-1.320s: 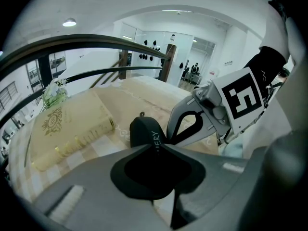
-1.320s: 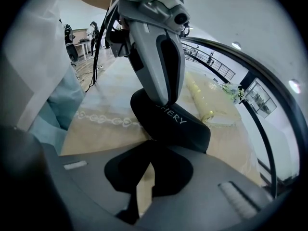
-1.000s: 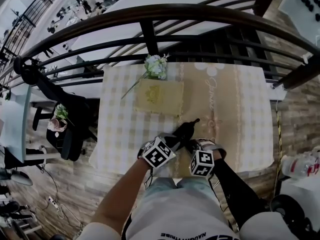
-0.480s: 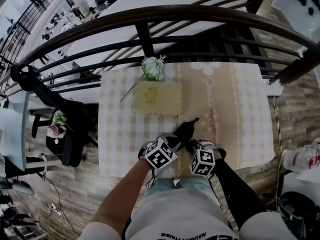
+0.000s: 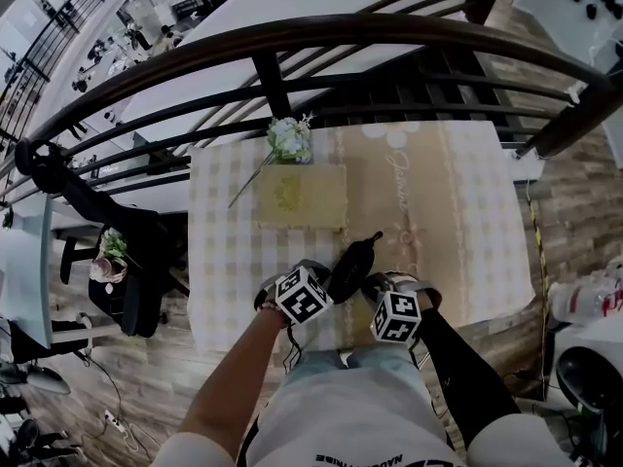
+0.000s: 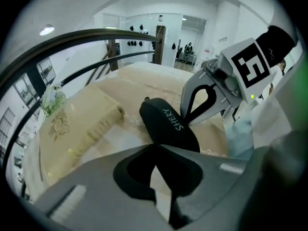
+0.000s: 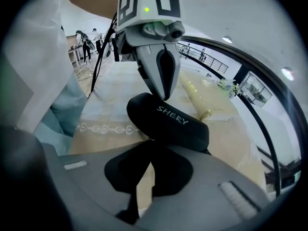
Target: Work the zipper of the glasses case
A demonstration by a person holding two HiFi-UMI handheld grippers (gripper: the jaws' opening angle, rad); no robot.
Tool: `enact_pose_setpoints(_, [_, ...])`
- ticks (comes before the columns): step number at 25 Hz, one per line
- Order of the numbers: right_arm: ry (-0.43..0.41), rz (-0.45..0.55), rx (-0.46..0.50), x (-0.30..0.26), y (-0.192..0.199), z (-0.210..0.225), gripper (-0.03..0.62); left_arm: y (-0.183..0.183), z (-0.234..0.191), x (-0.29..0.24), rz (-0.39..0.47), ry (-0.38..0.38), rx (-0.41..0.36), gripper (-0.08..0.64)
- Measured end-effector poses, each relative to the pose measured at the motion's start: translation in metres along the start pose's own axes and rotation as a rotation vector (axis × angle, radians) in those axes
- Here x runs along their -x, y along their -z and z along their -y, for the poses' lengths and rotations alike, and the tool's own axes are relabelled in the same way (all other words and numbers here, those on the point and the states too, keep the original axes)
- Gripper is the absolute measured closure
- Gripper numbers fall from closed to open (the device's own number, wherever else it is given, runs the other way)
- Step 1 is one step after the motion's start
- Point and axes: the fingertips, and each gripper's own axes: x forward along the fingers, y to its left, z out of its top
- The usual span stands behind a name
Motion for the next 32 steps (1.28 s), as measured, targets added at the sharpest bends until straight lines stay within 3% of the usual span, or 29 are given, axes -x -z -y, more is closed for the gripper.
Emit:
enact_pose_setpoints(7, [0.039,0.011,-0.015,0.007,0.025,0.036,0.563,-0.017,0.032,-0.010,0.010,0.100,0.062,0.560])
enact_pose_setpoints(14, [0.012,0.031,0.081,0.012,0.047,0.069,0.563,-0.051,0.045,-0.027,0.073,0.076,0.128,0.548])
enact_pose_setpoints(17, [-0.016,0.050,0.111,0.011,0.050,0.068,0.563,-0.067,0.037,-0.020,0.127,0.028,0.155,0.548])
enact_pose_setpoints(21, [-0.035,0.068,0.117,0.010,0.051,0.068,0.563,-0.091,0.014,-0.010,0.160,-0.090,0.127,0.550])
enact_pose_setpoints(25, [-0.042,0.078,0.113,0.010,0.051,0.068,0.563,-0.102,-0.005,-0.010,0.156,-0.172,0.118,0.556])
enact_pose_setpoints(28, [-0.043,0.078,0.108,0.011,0.051,0.068,0.563,-0.099,-0.008,-0.016,0.110,-0.187,0.109,0.557])
enact_pose_setpoints(32, [-0.040,0.061,0.109,0.011,0.054,0.069,0.563,-0.100,-0.005,-0.025,0.066,-0.205,0.037,0.555])
